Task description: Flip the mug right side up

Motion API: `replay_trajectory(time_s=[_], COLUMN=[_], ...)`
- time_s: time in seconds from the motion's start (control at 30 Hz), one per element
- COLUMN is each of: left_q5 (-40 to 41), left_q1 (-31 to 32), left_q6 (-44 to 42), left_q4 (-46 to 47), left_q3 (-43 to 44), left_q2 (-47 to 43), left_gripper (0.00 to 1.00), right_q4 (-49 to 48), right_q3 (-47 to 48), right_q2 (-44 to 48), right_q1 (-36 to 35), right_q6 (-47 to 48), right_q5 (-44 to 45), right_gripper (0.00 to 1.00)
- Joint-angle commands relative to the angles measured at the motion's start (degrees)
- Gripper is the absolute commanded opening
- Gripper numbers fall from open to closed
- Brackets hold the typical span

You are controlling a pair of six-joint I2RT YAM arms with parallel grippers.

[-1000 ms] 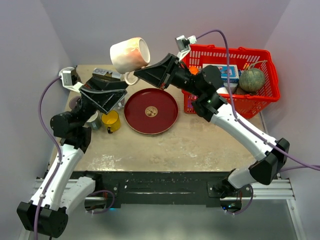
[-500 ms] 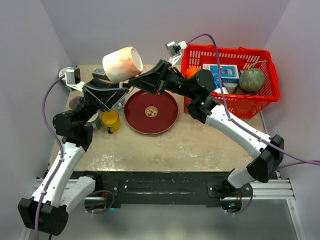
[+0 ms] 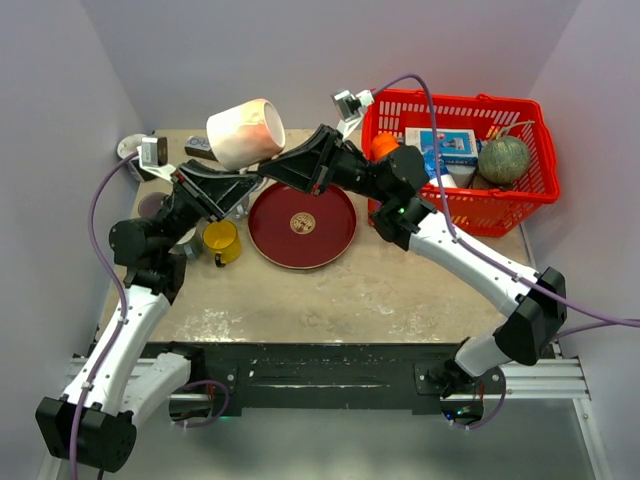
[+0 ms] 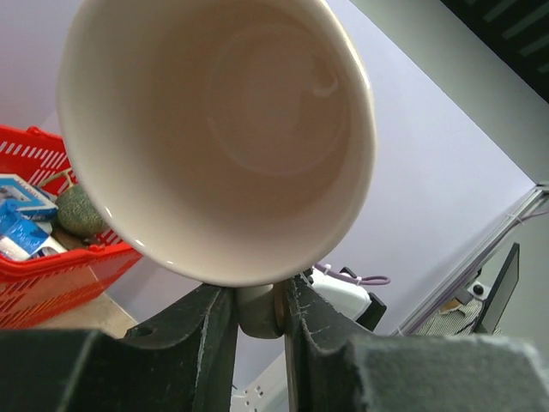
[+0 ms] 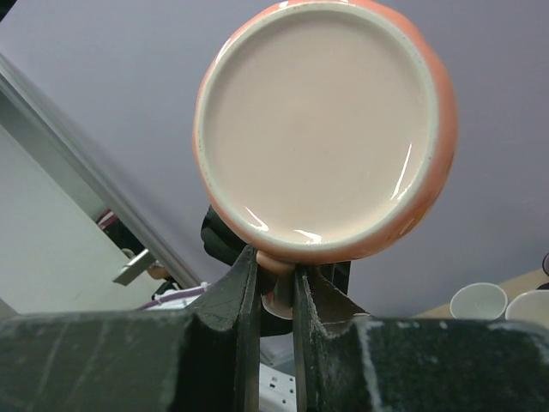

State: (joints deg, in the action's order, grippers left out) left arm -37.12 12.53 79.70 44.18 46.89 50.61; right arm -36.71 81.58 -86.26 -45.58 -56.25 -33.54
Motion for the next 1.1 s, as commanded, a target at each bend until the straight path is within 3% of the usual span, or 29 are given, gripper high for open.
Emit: replay_trajectory(time_s=[0.0, 0.13, 0.3, 0.37, 0.63, 0.83, 1.07], left_q5=[3.3, 5.0, 11.0, 13.7, 24.6, 35.3, 37.0], left_q1=[0.2, 0.2, 0.2, 0.2, 0.2, 0.2, 0.2], left_q6=[-3.3, -6.2, -17.5, -22.2, -35.9, -43.7, -43.8], left_q4=[-0.7, -9.2, -25.7, -32.4, -55.2, -73.7, -86.2], left_q3=[0.0, 0.7, 4.0, 4.8, 7.9, 13.0, 7.0], left_q2=[-1.1, -1.9, -3.4, -4.5, -7.5, -7.9, -10.9], left_gripper=[0.02, 0.00, 0.00, 0.00, 0.00, 0.00, 0.00], right_q4=[-2.1, 2.9, 10.1, 14.4, 29.4, 46.1, 49.5], right_q3=[-2.6, -3.3, -7.0, -7.0, -7.6, -9.6, -8.9], right_q2=[2.1, 2.1, 3.5, 3.2, 0.5, -0.6, -2.2], right_q1=[-0.9, -0.9, -0.9, -0.8, -0.3, 0.8, 1.0], right_q6=[2.5, 5.2, 7.7, 8.6, 6.8, 1.1, 0.5], right_q5=[-1.2, 0.4, 7.9, 11.1, 21.7, 39.6, 41.4], right_gripper=[0.00, 0.00, 0.56, 0.68, 0.87, 0.91, 0.91])
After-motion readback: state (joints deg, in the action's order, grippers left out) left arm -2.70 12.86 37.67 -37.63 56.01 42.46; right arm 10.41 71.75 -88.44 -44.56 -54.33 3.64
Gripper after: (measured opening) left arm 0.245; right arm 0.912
